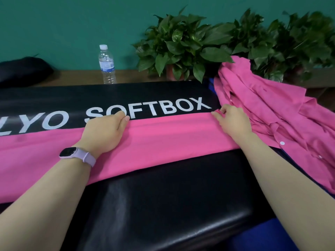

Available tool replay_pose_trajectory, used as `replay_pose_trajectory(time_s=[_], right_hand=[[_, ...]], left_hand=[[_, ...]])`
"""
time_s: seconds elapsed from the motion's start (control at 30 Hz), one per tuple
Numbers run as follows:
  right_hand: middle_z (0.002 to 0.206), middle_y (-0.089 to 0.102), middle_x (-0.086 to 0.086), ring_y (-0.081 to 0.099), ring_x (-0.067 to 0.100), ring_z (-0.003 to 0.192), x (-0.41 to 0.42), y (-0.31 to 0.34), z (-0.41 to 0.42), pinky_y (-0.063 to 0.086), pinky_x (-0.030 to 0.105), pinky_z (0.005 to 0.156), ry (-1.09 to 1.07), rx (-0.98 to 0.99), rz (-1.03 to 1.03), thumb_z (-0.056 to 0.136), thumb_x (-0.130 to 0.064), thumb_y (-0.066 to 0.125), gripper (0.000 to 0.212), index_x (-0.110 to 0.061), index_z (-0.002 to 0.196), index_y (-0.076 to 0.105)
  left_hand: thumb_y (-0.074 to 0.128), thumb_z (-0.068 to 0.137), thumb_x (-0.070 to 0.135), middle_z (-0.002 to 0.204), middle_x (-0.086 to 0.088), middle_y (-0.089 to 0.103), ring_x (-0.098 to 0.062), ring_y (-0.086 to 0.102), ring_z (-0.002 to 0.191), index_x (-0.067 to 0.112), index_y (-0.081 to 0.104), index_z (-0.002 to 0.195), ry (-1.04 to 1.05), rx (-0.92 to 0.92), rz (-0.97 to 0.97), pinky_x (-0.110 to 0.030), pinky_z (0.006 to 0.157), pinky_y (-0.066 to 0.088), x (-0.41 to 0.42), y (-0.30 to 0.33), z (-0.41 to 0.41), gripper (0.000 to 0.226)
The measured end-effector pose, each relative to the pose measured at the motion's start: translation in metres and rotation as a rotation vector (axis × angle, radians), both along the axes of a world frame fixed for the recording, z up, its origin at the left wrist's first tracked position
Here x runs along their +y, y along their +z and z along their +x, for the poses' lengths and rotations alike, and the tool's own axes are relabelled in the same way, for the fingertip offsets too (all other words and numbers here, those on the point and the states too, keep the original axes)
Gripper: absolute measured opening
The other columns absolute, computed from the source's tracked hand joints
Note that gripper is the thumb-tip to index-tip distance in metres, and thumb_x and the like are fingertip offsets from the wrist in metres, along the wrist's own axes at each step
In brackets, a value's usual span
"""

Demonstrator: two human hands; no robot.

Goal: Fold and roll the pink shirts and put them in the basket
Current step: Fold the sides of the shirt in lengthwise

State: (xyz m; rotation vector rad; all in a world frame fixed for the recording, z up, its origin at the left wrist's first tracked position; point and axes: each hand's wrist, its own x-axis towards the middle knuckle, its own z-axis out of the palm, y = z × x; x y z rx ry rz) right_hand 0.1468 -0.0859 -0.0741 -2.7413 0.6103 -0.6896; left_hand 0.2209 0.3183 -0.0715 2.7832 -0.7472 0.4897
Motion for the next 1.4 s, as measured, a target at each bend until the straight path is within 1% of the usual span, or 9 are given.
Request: replay_pose_trajectory(time_s=[0.23,0.47,0.6,0.67,0.73,0.83,1.03,1.27,1.4], right_hand=[[0.07,0.06,0.001,0.059,0.031,0.071,-0.002,0.004,0.004,0.039,0.033,0.061,0.025,-0.024,0.021,0.09,-0.052,0.066,0.036,-0.023,0.074,0.052],[0.118,0.056,0.017,0.059,0.038,0.106,0.055,0.037,-0.002,0.049,0.047,0.083,-0.09,0.144,-0.372,0.098,-0.039,0.057,0.041,-0.006,0.123,0.051],[0.132,0.056,0.009,0.051,0.029,0.122,0.189,0.037,-0.018,0.044,0.045,0.101,0.455,0.025,-0.07,0.102,-0.041,0.047,0.043,-0.012,0.132,0.056],[0.16,0.036,0.003,0.029,0.022,0.148,0.237,0.018,-0.03,0.023,0.041,0.123,0.697,0.211,0.0,0.105,-0.049,0.033,0.059,-0.016,0.154,0.036],[0.169,0.011,-0.005,0.006,0.011,0.155,0.233,0.007,-0.031,0.001,0.033,0.126,0.72,0.397,-0.035,0.104,-0.06,0.017,0.07,-0.022,0.162,0.014],[0.169,-0.002,-0.012,-0.004,0.006,0.155,0.156,0.007,-0.021,-0.003,0.03,0.125,0.583,0.473,-0.083,0.099,-0.071,0.009,0.076,-0.029,0.163,0.006],[0.17,0.005,-0.003,0.003,0.011,0.155,0.022,0.003,-0.013,-0.004,0.02,0.116,0.248,0.496,-0.058,0.099,-0.068,0.019,0.08,-0.019,0.163,0.011],[0.167,0.018,0.013,0.016,0.026,0.154,0.061,0.023,-0.006,0.012,0.035,0.125,0.186,0.503,-0.023,0.107,-0.051,0.026,0.07,-0.004,0.158,0.02],[0.149,0.044,0.016,0.037,0.032,0.139,0.198,0.054,0.033,0.028,0.041,0.113,0.425,0.212,0.335,0.109,-0.034,0.03,0.049,-0.001,0.143,0.043]], left_hand=[[0.034,0.106,0.036,0.074,0.0,0.049,-0.031,0.052,0.073,0.017,0.04,0.078,-0.108,0.073,-0.101,-0.041,0.066,0.038,-0.003,0.001,0.001,0.033],[0.038,0.105,0.03,0.083,-0.003,0.045,-0.031,0.045,0.079,0.014,0.043,0.083,-0.063,0.078,-0.042,-0.042,0.072,0.036,-0.009,0.001,0.003,0.028],[0.041,0.104,0.03,0.086,-0.004,0.044,-0.03,0.043,0.083,0.014,0.043,0.085,-0.058,0.091,-0.054,-0.045,0.076,0.038,-0.008,-0.001,0.006,0.025],[0.043,0.103,0.027,0.086,-0.005,0.045,-0.031,0.044,0.084,0.013,0.046,0.086,-0.085,0.087,-0.077,-0.047,0.078,0.038,-0.006,-0.004,0.008,0.023],[0.044,0.104,0.029,0.085,-0.003,0.045,-0.029,0.042,0.082,0.015,0.045,0.083,-0.096,0.089,-0.105,-0.042,0.075,0.034,-0.005,-0.005,0.011,0.025],[0.044,0.104,0.032,0.083,-0.002,0.046,-0.029,0.042,0.08,0.016,0.043,0.079,-0.092,0.08,-0.119,-0.039,0.074,0.032,-0.004,-0.007,0.014,0.029],[0.045,0.104,0.033,0.082,0.001,0.043,-0.027,0.039,0.079,0.017,0.044,0.081,-0.073,0.066,-0.136,-0.038,0.073,0.03,-0.007,-0.009,0.016,0.028],[0.042,0.104,0.031,0.087,-0.001,0.046,-0.031,0.046,0.085,0.016,0.045,0.087,-0.063,0.009,-0.087,-0.039,0.074,0.028,-0.01,-0.01,0.013,0.024],[0.042,0.104,0.03,0.087,-0.001,0.049,-0.029,0.046,0.085,0.015,0.048,0.089,-0.052,0.016,-0.089,-0.038,0.074,0.027,-0.012,-0.005,0.01,0.022]])
